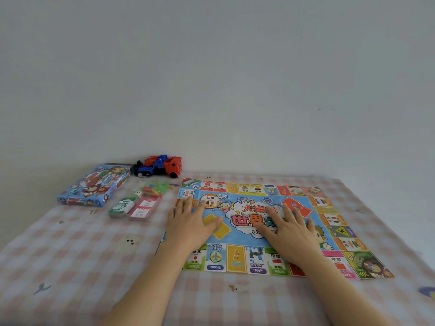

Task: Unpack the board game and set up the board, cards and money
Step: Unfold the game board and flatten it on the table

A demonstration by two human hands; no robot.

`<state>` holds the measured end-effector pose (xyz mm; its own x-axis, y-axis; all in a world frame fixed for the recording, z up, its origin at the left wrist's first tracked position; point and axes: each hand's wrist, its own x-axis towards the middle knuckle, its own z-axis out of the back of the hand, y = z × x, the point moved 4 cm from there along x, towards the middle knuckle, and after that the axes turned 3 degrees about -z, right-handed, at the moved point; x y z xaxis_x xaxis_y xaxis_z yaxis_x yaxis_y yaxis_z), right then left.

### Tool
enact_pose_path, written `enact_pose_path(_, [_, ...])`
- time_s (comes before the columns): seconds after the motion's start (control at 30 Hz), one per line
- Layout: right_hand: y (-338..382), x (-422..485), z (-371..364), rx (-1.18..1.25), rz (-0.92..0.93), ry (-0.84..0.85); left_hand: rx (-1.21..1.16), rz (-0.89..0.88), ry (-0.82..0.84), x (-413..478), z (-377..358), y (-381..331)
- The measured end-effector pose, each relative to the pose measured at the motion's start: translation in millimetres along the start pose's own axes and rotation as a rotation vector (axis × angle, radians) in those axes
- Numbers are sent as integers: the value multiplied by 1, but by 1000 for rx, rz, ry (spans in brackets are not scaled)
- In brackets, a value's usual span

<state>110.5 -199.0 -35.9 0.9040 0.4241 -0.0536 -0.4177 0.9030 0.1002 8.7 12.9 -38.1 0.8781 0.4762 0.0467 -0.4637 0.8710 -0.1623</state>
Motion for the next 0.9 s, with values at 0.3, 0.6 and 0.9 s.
enact_pose_path(0.3, [2,-10,-3,2,19,-16,-6,7,-5,-10,0,4])
enact_pose_path(0.6, [7,-8,-8,9,23,-26,0,-70,-36,-11,0,-6])
enact_pose_path(0.9, [6,-7,-8,10,16,-34,40,-124,34,-8,-10,-16])
